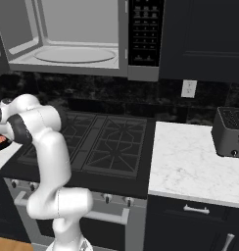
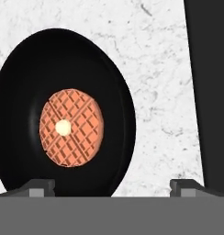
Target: Open the microwave, place the bowl with waffle inside the microwave, then close the microwave door and turn it on.
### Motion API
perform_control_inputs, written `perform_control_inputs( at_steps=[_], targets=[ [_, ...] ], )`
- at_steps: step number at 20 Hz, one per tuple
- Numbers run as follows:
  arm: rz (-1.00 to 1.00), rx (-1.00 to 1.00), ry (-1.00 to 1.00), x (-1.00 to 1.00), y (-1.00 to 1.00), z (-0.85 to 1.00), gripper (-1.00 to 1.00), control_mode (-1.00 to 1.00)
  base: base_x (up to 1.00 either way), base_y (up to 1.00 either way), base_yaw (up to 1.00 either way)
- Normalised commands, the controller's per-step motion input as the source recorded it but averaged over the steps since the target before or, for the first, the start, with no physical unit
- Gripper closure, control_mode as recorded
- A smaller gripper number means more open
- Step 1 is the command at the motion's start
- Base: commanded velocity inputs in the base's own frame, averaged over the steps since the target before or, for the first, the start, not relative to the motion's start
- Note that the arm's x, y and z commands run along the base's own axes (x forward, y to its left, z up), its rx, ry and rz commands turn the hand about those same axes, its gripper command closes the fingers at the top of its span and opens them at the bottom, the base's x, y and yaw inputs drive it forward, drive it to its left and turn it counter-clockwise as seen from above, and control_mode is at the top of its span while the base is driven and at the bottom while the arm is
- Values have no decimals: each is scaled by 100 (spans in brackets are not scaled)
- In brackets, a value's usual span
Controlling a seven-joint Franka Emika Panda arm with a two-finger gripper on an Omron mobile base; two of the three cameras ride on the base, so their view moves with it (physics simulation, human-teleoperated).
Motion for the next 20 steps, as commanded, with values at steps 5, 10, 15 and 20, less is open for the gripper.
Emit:
perform_control_inputs(
  at_steps=[5,10,15,20],
  targets=[
    [-5,0,0,2,-13,-14,-100,-100,0,0,0],
    [0,0,0,10,3,-25,-100,-100,0,0,0],
    [0,0,0,18,9,-12,-100,-100,0,0,0],
    [0,0,0,21,17,-11,-100,-100,0,0,0]
  ],
)
